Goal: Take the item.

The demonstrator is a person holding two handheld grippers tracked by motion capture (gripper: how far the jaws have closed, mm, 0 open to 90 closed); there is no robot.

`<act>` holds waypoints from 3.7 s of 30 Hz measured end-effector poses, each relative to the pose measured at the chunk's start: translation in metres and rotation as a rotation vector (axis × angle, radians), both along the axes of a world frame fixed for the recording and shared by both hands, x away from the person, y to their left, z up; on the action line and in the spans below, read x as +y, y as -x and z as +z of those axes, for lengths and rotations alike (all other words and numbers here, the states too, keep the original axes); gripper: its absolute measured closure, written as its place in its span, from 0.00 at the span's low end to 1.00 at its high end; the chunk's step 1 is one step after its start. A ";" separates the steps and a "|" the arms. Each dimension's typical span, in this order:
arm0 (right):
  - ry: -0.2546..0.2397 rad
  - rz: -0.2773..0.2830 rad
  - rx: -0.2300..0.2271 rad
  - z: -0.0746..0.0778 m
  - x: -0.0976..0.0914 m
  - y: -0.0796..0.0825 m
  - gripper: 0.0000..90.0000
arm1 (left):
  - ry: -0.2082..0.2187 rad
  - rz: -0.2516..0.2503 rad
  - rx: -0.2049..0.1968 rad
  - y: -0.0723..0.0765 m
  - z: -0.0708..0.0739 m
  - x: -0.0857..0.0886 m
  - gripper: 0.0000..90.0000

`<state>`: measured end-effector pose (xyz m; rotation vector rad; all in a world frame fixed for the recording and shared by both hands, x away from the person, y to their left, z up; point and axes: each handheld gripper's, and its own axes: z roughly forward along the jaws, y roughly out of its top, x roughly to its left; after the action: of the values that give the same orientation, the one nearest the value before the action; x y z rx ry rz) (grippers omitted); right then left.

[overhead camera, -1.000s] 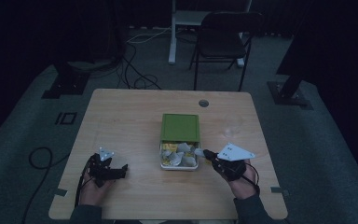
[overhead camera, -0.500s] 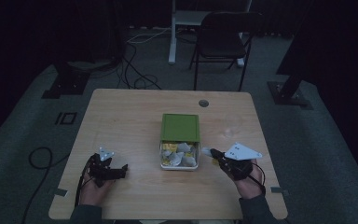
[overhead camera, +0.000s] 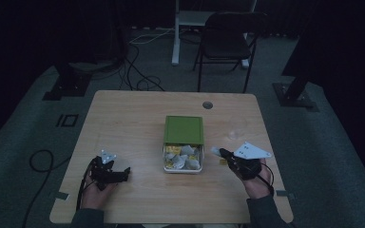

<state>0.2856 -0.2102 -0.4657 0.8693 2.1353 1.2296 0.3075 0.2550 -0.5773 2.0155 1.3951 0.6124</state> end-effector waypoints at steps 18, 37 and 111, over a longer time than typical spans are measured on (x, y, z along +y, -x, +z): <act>-0.013 -0.041 -0.014 0.004 -0.013 -0.024 1.00 | 0.000 0.000 0.000 0.000 0.000 0.000 0.03; -0.020 -0.068 -0.026 0.008 -0.023 -0.041 1.00 | 0.002 0.001 -0.001 0.000 0.000 0.000 0.03; -0.049 -0.256 -0.035 0.026 -0.062 -0.119 1.00 | -0.002 -0.002 0.000 0.000 0.000 0.000 0.03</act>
<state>0.4050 -0.2724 -0.4397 1.0962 1.9040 1.1593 0.3076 0.2551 -0.5772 2.0177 1.3934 0.6129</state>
